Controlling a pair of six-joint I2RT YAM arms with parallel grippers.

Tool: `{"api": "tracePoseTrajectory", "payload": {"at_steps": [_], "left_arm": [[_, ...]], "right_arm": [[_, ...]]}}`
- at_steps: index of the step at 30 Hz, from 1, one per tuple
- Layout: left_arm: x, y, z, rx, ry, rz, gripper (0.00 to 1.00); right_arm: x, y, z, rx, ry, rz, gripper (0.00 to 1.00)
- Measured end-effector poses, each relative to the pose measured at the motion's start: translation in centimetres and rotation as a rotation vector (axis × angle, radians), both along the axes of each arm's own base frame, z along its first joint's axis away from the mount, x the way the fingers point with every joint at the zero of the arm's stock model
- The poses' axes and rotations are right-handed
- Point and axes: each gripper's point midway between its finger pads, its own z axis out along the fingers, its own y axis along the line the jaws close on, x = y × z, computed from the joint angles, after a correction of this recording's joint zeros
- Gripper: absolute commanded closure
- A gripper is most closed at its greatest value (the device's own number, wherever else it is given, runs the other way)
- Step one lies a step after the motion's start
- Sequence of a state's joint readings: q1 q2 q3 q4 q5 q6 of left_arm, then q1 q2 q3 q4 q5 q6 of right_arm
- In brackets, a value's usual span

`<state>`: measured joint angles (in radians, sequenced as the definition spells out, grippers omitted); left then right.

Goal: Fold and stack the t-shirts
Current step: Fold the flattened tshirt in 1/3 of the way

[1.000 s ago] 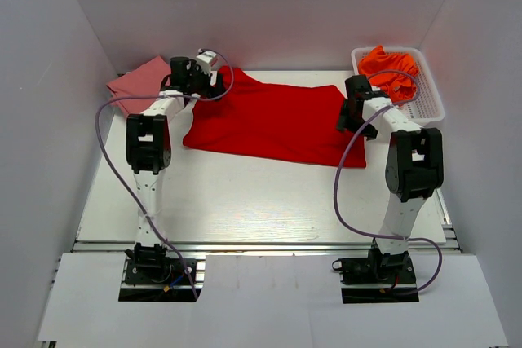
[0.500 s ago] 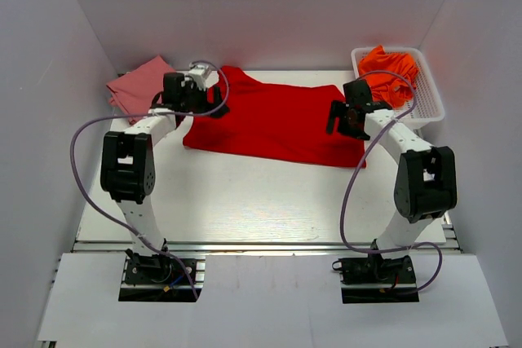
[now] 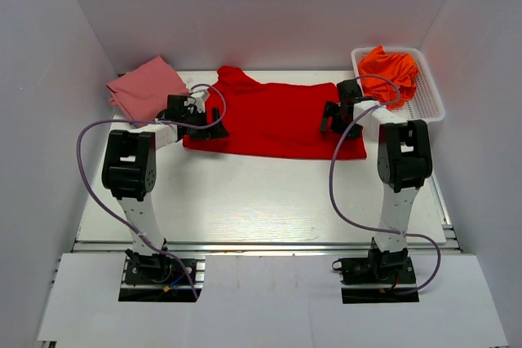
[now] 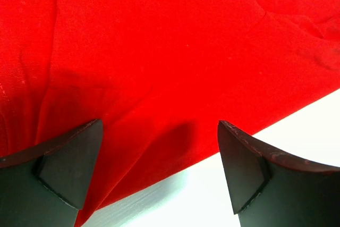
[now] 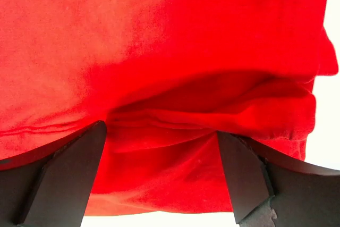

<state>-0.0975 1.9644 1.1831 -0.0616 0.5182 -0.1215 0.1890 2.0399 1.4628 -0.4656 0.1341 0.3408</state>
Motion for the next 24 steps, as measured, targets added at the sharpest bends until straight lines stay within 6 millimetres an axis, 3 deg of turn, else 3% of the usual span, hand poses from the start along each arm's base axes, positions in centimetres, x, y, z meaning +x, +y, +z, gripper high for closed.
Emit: {"api": "tracePoseTrajectory", "payload": {"at_steps": [7, 11, 14, 20, 24], "left_arm": [[0.0, 0.3, -0.1, 0.0, 0.021, 0.038, 0.0], [-1.1, 1.0, -0.2, 0.015, 0.048, 0.099, 0.0], [-3.4, 2.0, -0.3, 0.03, 0.116, 0.187, 0.0], [-13.7, 4.1, -0.7, 0.063, 0.347, 0.364, 0.0], [-19.7, 5.1, -0.8, 0.107, 0.481, 0.431, 0.0]], "right_arm": [[0.9, 0.0, -0.1, 0.017, -0.014, 0.01, 0.1], [-0.2, 0.1, -0.1, 0.034, -0.025, 0.007, 0.1], [-3.4, 0.2, -0.1, 0.072, -0.023, -0.009, 0.1], [-14.1, 1.4, 0.0, 0.171, 0.067, 0.041, 0.1], [-19.8, 2.5, 1.1, 0.208, 0.127, 0.135, 0.1]]}}
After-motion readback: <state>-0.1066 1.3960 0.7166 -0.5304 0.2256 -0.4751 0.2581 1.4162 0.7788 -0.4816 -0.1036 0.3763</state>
